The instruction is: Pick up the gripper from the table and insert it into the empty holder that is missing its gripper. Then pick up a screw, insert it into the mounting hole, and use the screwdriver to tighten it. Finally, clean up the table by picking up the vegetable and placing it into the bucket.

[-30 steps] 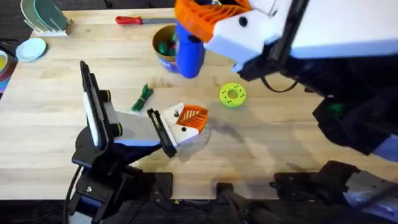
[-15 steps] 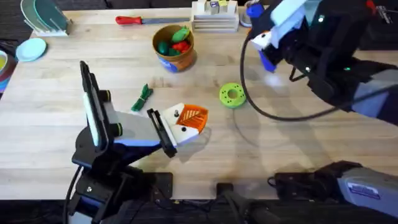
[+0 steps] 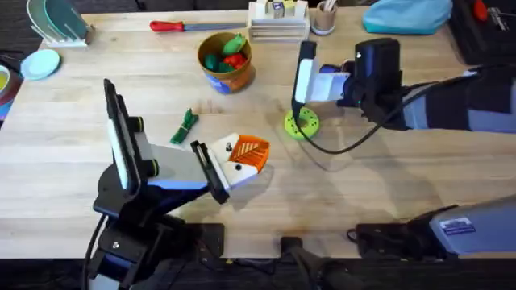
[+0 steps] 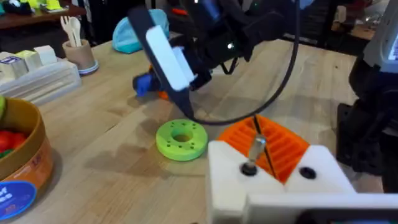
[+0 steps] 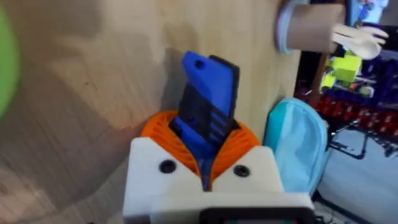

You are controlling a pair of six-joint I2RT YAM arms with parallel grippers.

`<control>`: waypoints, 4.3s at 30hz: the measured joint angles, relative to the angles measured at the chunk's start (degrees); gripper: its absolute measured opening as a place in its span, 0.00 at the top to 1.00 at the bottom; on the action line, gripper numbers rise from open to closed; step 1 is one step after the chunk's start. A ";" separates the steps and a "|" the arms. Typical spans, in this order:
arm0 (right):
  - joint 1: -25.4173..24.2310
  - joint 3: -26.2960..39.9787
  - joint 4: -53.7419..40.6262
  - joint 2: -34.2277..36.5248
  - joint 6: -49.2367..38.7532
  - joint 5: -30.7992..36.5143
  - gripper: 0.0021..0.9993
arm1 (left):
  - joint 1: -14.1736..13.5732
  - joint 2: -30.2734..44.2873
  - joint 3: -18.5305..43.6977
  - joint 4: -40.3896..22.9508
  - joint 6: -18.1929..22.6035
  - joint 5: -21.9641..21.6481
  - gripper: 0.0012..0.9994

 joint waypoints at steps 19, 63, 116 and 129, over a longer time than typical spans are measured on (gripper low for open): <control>4.76 4.51 -11.98 -1.81 8.79 3.72 0.01 | 0.00 0.00 0.00 -0.01 0.20 0.00 0.47; 8.37 2.18 -17.93 -26.60 66.37 -26.21 0.01 | 0.00 49.66 55.70 -53.78 -21.74 -51.14 0.01; 8.37 2.18 -18.52 -26.60 66.82 -26.94 0.01 | 13.44 76.65 65.32 -43.65 -4.16 -47.08 0.98; 8.37 2.18 -18.55 -26.60 66.82 -26.94 0.01 | 0.84 82.45 66.73 -17.36 -19.47 -45.69 0.98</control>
